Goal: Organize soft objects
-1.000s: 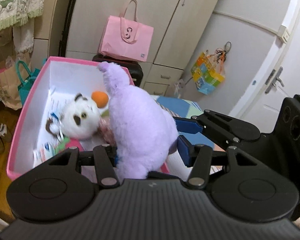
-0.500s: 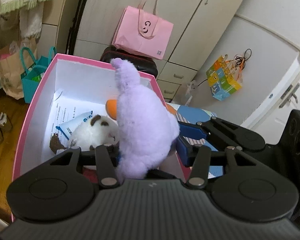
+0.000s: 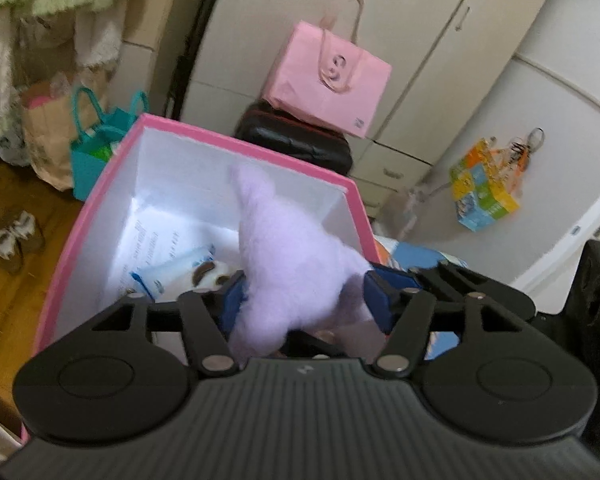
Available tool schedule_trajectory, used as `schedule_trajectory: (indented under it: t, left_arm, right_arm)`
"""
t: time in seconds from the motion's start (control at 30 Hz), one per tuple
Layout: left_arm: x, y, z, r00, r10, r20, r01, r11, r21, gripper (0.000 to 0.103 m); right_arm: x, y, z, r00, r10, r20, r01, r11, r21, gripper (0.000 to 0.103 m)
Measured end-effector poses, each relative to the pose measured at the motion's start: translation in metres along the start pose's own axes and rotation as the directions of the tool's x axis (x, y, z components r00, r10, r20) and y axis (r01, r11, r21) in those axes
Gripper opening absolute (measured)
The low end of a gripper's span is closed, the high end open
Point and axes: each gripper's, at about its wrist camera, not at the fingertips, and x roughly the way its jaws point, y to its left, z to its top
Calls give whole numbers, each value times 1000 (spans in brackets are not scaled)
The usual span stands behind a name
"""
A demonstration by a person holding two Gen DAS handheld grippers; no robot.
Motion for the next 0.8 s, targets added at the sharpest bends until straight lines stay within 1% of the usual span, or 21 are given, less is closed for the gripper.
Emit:
schedule_trajectory:
  t: [0.03,0.1,0.23,0.33,0.43,0.57,0.7,0.77,0.8]
  left_arm:
    - [-3,-1,0,1000,16,18,-16,1000,11,67]
    - [-10,-1,0,999,28,44,-30,999,27,67]
    - [-24,0,-4,998,17,60,-18,999,30,67]
    - [-37,-2,-12,996,28,89,-32,999,44,67]
    - [-54,-7,-24,991,46,123,-54,996,69,67]
    - [-73,-17,-36,987,46,151,-63,992,110,67]
    - [-90,-29,-49,985,28,168,-54,987,152,67]
    - [-97,-35,-59,984,7,176,-40,982,185,67]
    - [-99,-37,-65,984,11,180,-46,980,194,67]
  right_arm:
    - [0,-2,0,1000,-5,-3,5,1000,8,82]
    - [-3,-4,-2,1000,16,6,-16,1000,20,82]
    - [-15,-4,-5,999,25,27,-25,999,23,82]
    - [-30,-1,-13,998,30,56,-32,999,22,82]
    - [-53,2,-24,995,33,95,-35,999,22,82]
    - [-88,6,-41,987,37,154,-40,999,14,82]
    - [-122,11,-53,978,16,207,-16,1000,-2,82]
    - [-137,13,-59,974,-6,226,6,1000,1,83]
    - [-142,12,-62,973,-18,232,17,1000,4,83]
